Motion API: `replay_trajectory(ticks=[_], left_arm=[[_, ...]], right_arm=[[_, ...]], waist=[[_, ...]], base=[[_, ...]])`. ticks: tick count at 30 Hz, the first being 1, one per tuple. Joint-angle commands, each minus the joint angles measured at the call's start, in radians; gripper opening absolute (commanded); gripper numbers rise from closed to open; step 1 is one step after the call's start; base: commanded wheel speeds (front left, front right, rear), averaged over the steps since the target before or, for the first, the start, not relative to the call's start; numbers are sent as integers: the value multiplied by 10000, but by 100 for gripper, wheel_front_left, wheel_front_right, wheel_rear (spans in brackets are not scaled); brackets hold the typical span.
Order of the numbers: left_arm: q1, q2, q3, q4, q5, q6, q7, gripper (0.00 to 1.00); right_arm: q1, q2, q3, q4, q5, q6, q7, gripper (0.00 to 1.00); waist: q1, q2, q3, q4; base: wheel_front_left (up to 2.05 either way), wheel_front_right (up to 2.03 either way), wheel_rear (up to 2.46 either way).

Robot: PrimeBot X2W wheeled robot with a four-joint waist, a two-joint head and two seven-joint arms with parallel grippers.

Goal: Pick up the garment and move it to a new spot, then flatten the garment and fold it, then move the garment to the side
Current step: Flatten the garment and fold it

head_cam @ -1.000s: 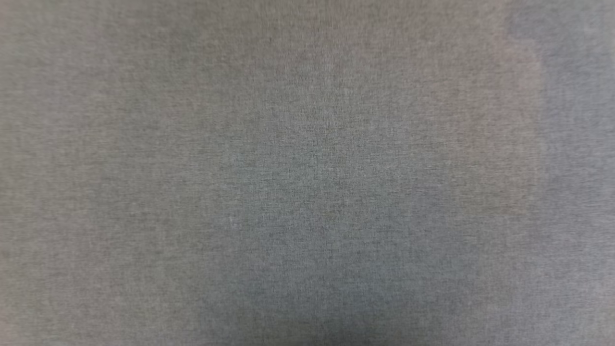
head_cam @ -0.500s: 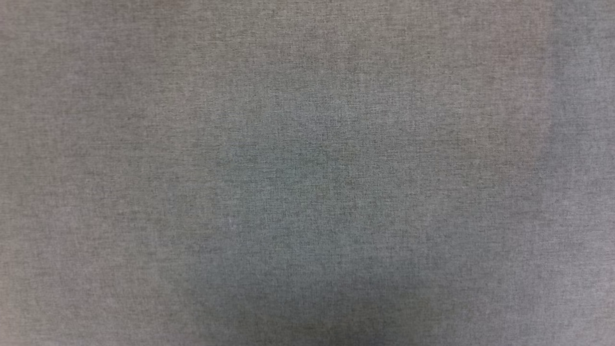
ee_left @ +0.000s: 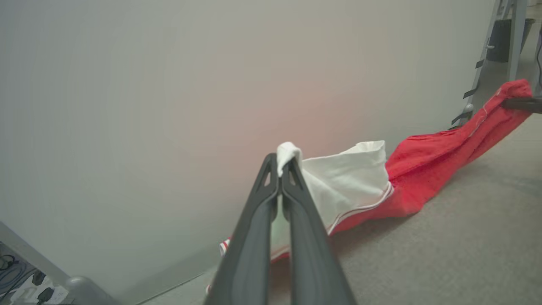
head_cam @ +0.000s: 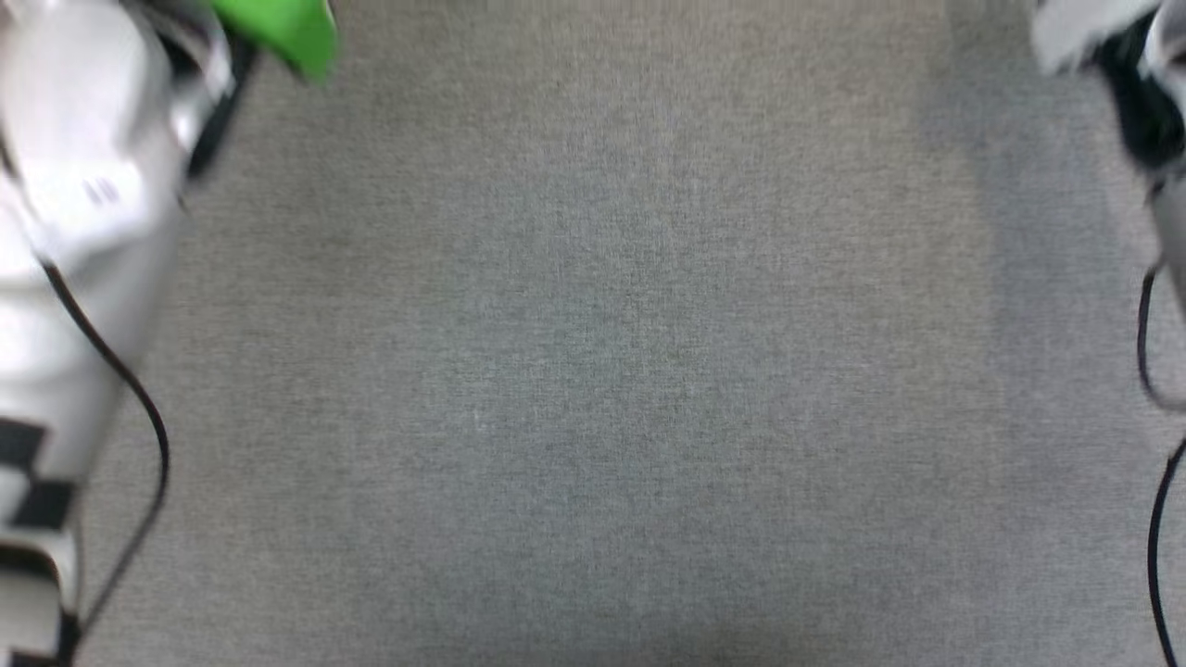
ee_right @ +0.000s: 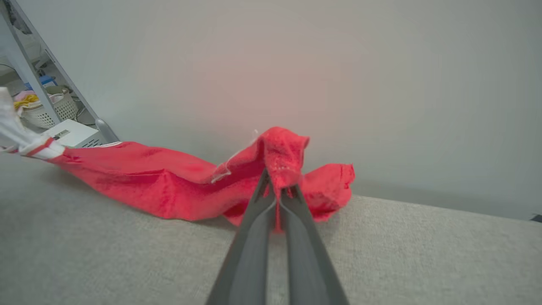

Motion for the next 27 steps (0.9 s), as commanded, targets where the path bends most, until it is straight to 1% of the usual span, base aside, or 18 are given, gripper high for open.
replay_trajectory(ticks=[1, 6, 7, 9, 12, 16, 21, 27], left_arm=[[682, -15, 52, -190, -33, 80, -57, 0], [3298, 210, -57, -806, -240, 279, -57, 0], [4629, 392, -114, -1092, -520, 424, -55, 0], [5530, 582, -180, -1260, -699, 585, -28, 0], [6551, 797, -206, -1504, -1037, 729, 55, 0], [7800, 1287, -345, -2107, -1492, 703, 420, 0], [9130, 1818, -580, -3031, -1822, 922, 884, 0], [10311, 2143, -946, -4031, -2042, 1207, 1298, 0]], right_arm=[[515, -172, 114, -91, 218, -9, -24, 0], [2472, -624, 481, -229, 1241, -9, 110, 0], [3468, -826, 703, -322, 1779, -9, 262, 0], [4139, -969, 879, -429, 2140, -9, 361, 0], [4836, -1167, 1046, -563, 2533, -9, 492, 0], [5579, -1340, 1165, -738, 3048, -9, 603, 0], [6439, -1579, 1250, -916, 3647, -9, 907, 0], [7452, -1849, 1322, -1328, 4209, -9, 1306, 0]], waist=[[1, 0, -1108, 165], [1, 0, -2255, 300], [1, 0, -2813, 355], [1, 0, -3201, 398], [1, 0, -3580, 441], [1, 0, -4052, 492], [1, 0, -4615, 560], [1, 0, -5160, 606]], base=[[0, 0, 0], [0, 0, 0], [0, 0, 0], [0, 0, 0], [0, 0, 0], [0, 0, 0], [0, 0, 0], [0, 0, 0]])
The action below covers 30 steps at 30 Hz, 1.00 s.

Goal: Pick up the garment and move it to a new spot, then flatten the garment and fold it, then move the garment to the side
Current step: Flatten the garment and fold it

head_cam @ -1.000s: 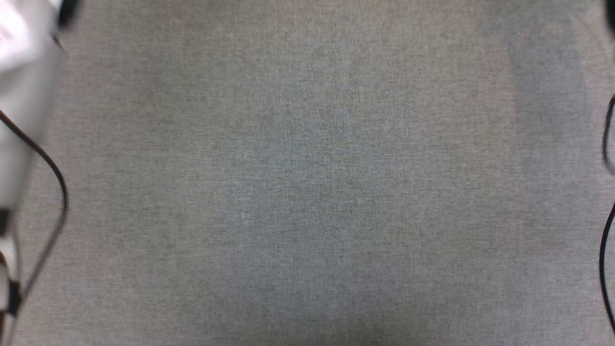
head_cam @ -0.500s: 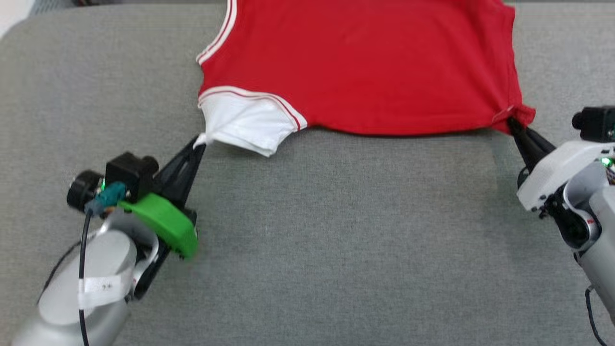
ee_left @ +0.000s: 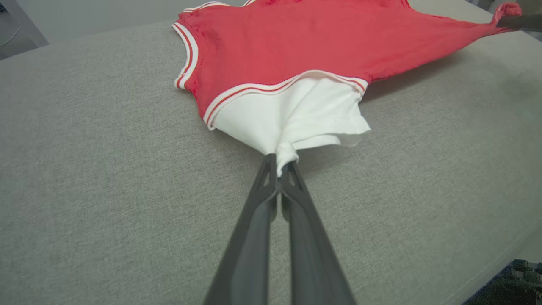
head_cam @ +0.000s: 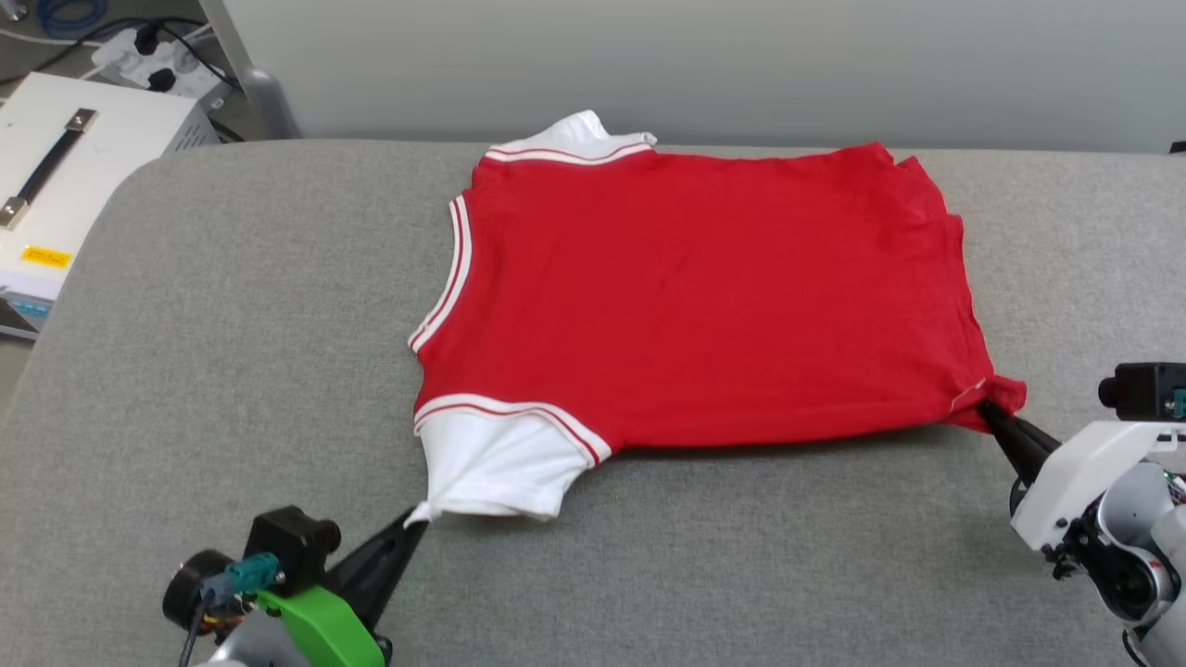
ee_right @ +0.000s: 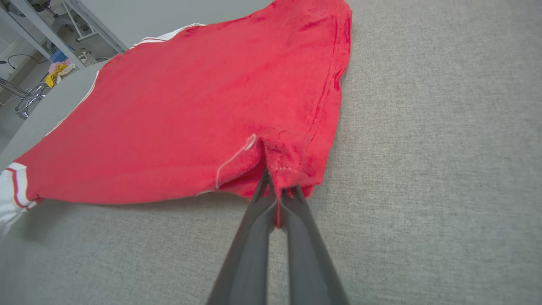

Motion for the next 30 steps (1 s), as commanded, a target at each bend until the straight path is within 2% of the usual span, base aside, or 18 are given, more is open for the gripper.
replay_trajectory(ticks=[1, 11, 17, 24, 30], left_arm=[[345, 121, -69, -189, -151, 93, 98, 0], [1623, 625, -464, -1295, -670, 161, 560, 0], [2061, 770, -660, -1748, -852, 162, 716, 0], [1809, 724, -472, -1956, -683, 288, 446, 0], [1038, 605, -267, -1843, -473, 169, 393, 0]], right_arm=[[290, -135, -3, -111, 105, -7, 67, 0], [2066, -758, -173, -955, 377, -7, 395, 0], [3291, -967, -631, -1626, 562, -7, 710, 0], [4142, -974, -1449, -2527, 371, -7, 881, 0], [4055, -817, -2227, -3179, -45, -7, 1220, 0]], waist=[[2, 0, -450, 96], [2, 0, -1266, 268], [2, 0, -1477, 354], [2, 0, -1379, 323], [2, 0, -929, 217]], base=[[0, 0, 0], [0, 0, 0], [0, 0, 0], [0, 0, 0], [0, 0, 0]])
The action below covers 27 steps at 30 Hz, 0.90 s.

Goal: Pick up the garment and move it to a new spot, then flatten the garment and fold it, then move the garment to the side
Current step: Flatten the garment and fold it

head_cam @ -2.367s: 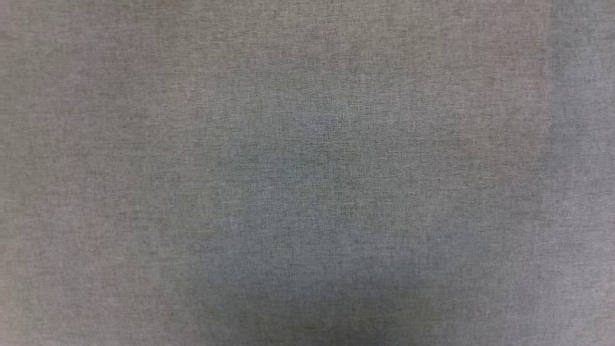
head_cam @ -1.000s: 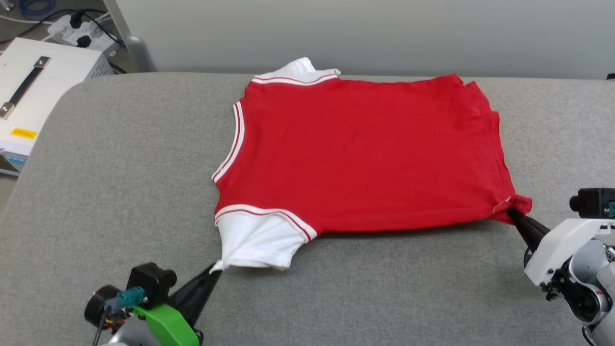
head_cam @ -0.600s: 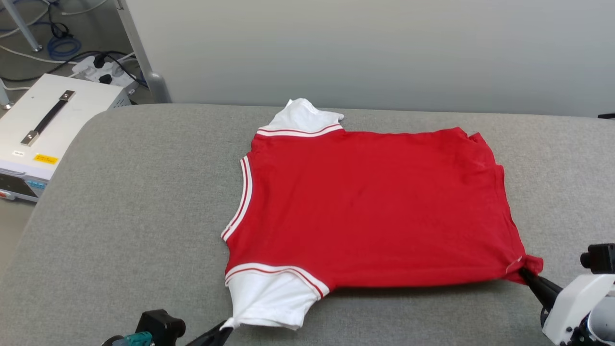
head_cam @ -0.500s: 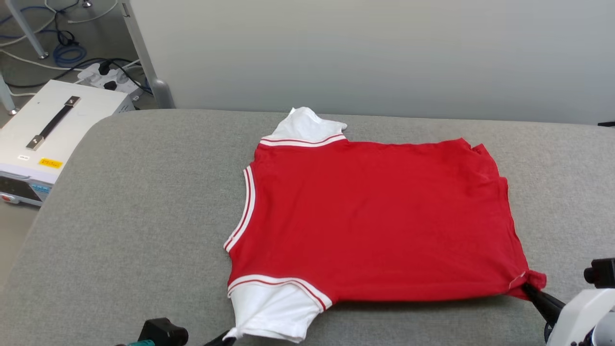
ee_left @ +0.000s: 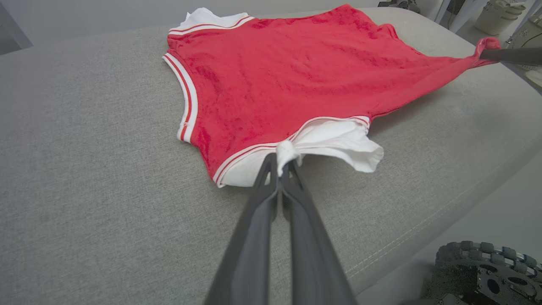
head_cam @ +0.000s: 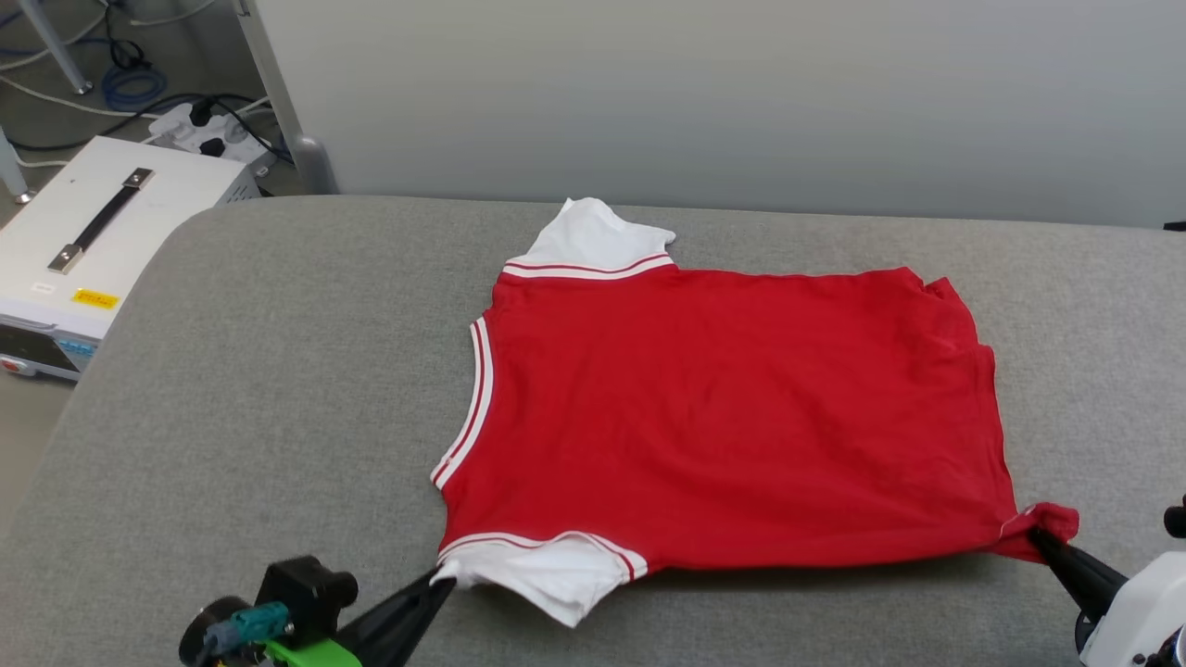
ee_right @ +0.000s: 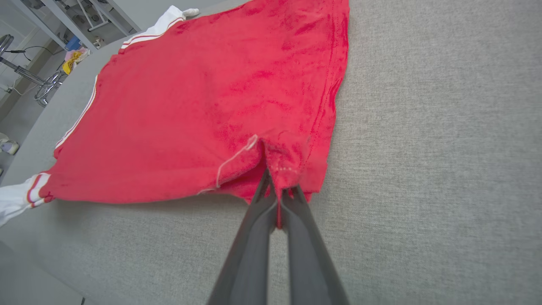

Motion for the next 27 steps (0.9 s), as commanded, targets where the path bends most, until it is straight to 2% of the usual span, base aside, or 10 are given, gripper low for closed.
replay_trajectory(ticks=[1, 11, 27], left_arm=[[-450, -83, 133, 83, 86, -65, -76, 0], [-2445, -520, 509, 1189, 270, -527, 117, 0], [-4705, -1358, 44, 3914, 524, -1254, 325, 0]], right_arm=[[-98, 103, -234, -174, -115, -7, 110, 0], [-1021, 738, -1085, -588, -872, -7, 1163, 0], [-2719, 1748, -1577, 605, -2360, -7, 2113, 0]], waist=[[1, -1, 312, -88], [1, -1, 1352, -237], [1, -1, 2495, -410]], base=[[0, 0, 0], [0, 0, 0], [0, 0, 0]])
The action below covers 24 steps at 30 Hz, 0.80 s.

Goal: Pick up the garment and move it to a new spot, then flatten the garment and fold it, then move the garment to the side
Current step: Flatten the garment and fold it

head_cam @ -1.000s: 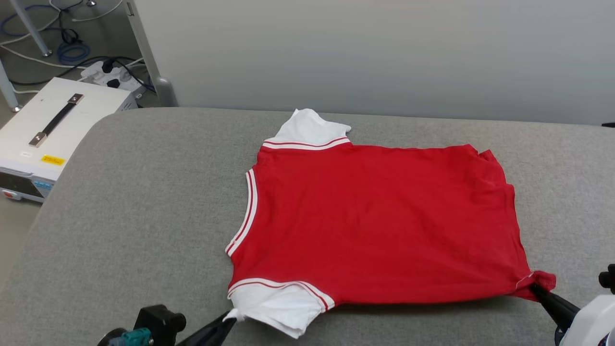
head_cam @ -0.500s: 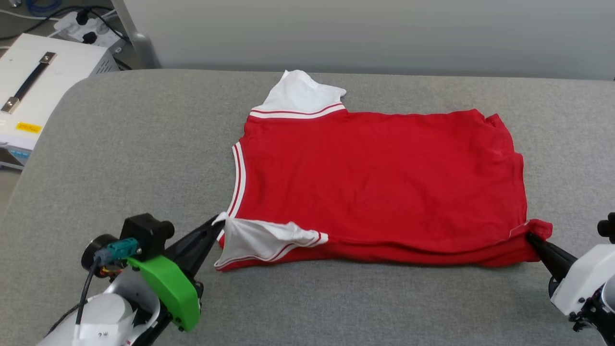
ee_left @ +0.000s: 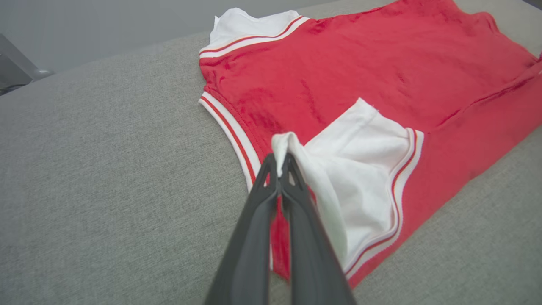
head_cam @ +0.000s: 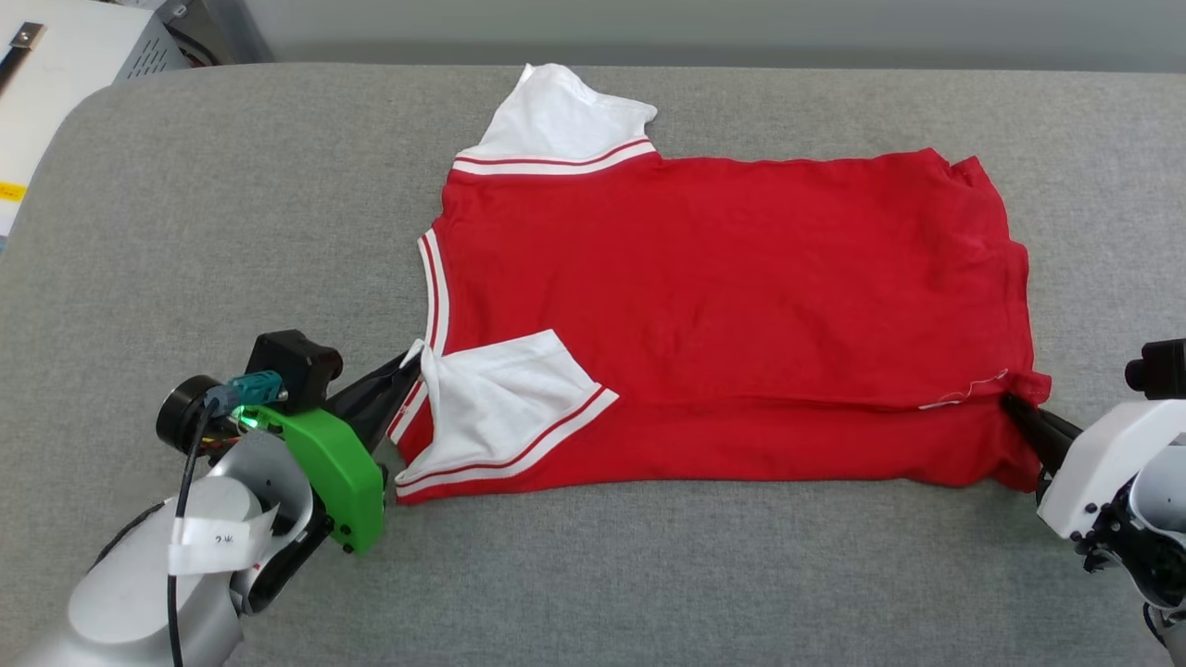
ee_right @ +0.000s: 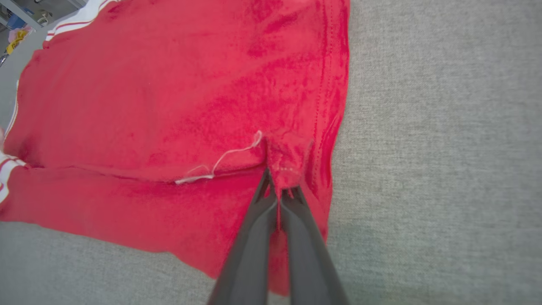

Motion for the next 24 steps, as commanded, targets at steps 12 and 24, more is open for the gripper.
replay_trajectory(ticks=[12, 24], left_arm=[[-1245, -797, -537, 2124, -10, -176, -320, 100], [-842, -1667, 319, 3856, -692, 697, -1663, 100]], right_arm=[[-782, 359, -10, 916, -501, -7, 2, 100], [-377, 104, 424, 347, -1176, -7, -790, 100]], waist=[[0, 0, 415, -83], [0, 0, -618, -40]], base=[[0, 0, 0], [0, 0, 0]])
